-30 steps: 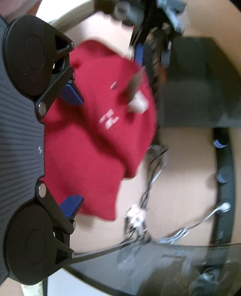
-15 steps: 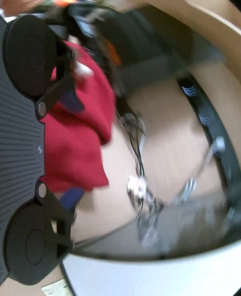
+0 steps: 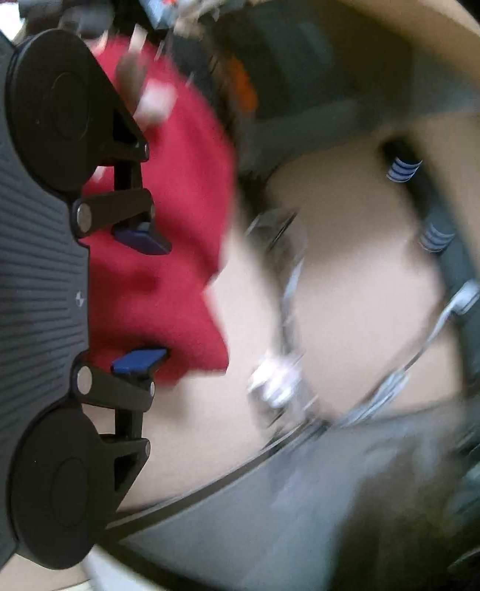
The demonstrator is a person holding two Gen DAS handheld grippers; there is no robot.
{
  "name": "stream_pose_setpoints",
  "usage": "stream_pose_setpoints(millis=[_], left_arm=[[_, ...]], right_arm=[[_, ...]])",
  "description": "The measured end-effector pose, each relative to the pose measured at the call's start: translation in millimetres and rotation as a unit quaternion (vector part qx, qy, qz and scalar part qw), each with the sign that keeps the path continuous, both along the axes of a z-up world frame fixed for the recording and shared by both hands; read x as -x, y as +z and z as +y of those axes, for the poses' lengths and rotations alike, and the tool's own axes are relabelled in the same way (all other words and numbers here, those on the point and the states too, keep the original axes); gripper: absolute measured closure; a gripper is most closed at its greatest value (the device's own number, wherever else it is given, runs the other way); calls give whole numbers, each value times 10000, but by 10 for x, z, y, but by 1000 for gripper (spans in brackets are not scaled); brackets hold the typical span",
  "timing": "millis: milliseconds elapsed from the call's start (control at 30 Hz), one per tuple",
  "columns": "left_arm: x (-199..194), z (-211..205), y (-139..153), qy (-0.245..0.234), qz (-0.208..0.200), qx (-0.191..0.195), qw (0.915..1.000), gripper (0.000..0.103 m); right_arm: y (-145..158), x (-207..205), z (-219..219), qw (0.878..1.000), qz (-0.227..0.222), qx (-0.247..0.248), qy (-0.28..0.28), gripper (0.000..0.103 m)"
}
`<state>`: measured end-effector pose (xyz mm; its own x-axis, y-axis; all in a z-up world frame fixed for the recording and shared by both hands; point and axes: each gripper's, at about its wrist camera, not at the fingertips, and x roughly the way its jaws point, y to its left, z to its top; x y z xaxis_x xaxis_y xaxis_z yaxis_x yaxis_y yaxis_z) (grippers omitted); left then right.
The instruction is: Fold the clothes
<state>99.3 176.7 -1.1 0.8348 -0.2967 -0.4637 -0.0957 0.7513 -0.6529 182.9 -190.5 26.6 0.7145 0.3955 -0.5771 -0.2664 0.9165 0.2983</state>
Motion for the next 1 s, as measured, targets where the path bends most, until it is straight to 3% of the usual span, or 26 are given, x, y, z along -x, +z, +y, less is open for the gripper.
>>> stream_pose_setpoints(millis=[100, 233, 333, 367, 400, 467, 567, 667, 767, 867, 1000], left_arm=[[29, 7, 68, 17, 3, -106, 9999, 3], [187, 67, 443, 141, -482, 18, 9987, 3], [266, -27, 811, -200, -1080, 121, 9939, 3], [268, -113, 903, -440, -1264, 125, 9909, 3], [255, -188, 900, -585, -1286, 148, 9899, 3], [201, -317, 699, -679, -998, 235, 9924, 3], [120, -510, 397, -817, -565, 365, 9944, 3], [38, -662, 152, -922, -204, 465, 9944, 3], [-51, -609, 193, -861, -219, 420, 9952, 3], [-262, -632, 216, -1010, -206, -81, 9946, 3], [-551, -784, 278, -1284, -228, -1051, 9859, 3]], right_arm=[[-80, 2, -205, 9992, 244, -137, -285, 38], [279, 186, -147, 9970, -696, 331, -29, 34], [541, 147, -18, 9913, -1232, 236, 387, 17], [579, 83, 28, 9897, -1316, 147, 548, 7], [609, 11, 82, 9879, -1383, 71, 699, 2], [557, -231, 283, 9877, -1289, 81, 877, 1], [220, -591, 456, 9910, -697, 427, 1064, 1], [-107, -631, 473, 9923, -289, 624, 1028, 1], [-85, -473, 353, 9954, -58, 381, 878, 0], [-84, -148, 360, 9939, -202, 644, 870, 0], [-60, 346, 362, 9926, -40, 457, 1128, 0]])
